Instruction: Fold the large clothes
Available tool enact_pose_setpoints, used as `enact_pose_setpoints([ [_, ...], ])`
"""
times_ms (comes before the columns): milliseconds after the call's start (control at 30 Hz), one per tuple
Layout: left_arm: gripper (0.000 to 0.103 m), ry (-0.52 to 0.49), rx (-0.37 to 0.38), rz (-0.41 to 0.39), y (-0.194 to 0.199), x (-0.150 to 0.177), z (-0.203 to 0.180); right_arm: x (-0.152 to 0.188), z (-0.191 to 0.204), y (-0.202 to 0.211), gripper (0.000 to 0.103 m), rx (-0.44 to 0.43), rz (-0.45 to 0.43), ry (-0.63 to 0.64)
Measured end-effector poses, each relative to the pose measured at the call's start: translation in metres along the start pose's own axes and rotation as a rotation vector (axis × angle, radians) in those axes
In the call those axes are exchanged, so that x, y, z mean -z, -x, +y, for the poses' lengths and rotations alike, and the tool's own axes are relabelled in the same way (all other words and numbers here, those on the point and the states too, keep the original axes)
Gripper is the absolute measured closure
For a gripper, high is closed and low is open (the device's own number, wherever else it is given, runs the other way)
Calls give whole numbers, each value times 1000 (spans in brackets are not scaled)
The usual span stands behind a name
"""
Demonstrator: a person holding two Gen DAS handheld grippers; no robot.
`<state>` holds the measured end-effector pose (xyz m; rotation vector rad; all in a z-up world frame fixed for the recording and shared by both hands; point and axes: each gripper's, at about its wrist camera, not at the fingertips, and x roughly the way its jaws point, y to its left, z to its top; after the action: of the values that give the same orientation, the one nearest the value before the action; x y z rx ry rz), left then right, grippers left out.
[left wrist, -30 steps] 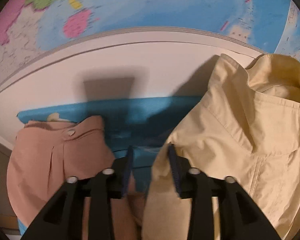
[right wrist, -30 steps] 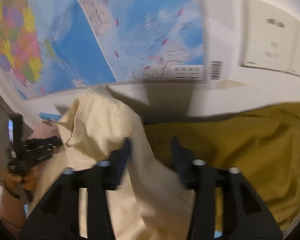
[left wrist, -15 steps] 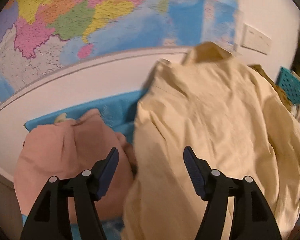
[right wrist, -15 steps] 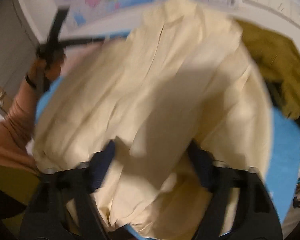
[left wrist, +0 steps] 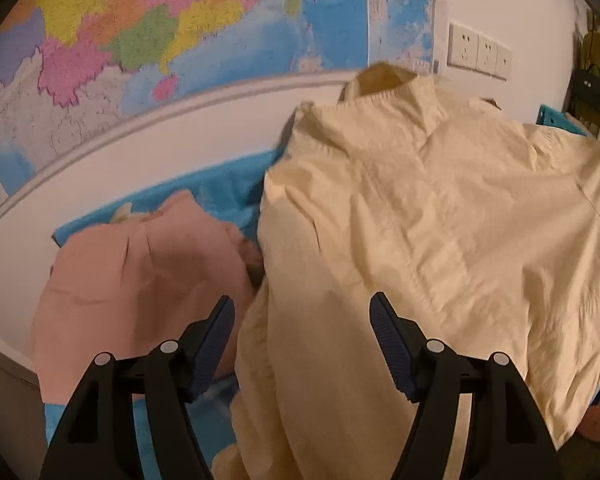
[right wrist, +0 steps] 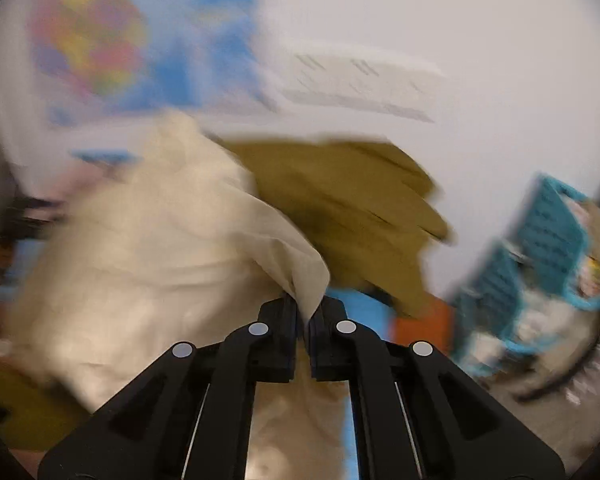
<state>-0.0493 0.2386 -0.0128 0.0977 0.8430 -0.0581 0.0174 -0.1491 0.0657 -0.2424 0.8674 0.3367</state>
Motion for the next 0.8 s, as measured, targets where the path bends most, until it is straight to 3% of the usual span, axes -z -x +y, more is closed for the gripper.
enact_pose_setpoints([
  [67, 34, 9, -4, 23, -2, 7, 5, 3, 6, -41, 98, 67, 65, 17],
  [167, 28, 31, -11, 46, -1, 23, 20, 22, 1, -106, 98, 31, 174, -80],
  [267, 27, 92, -5, 60, 2, 34, 41, 32, -5, -113, 95, -6, 158, -158],
  [333, 24, 151, 23, 63, 7, 40, 58, 24, 2, -96, 93, -17, 82, -157],
  [433, 21, 207, 115, 61, 5, 47, 72, 7, 12, -76, 81, -33, -4, -106],
  [533, 21, 236, 245, 100, -8, 50, 70, -6, 22, -74, 49, 10, -30, -47],
  [567, 21, 240, 273, 117, -13, 50, 65, -10, 21, -68, 47, 36, -54, -16],
  [667, 41, 183, 251, 144, -22, 54, 48, -8, 7, -63, 43, 103, -53, 35],
  [733, 81, 170, 224, 134, -22, 55, 47, -4, -11, -56, 41, 124, -26, 40],
  [800, 92, 216, 203, 126, -19, 53, 57, 0, -29, -45, 40, 111, -33, -3],
])
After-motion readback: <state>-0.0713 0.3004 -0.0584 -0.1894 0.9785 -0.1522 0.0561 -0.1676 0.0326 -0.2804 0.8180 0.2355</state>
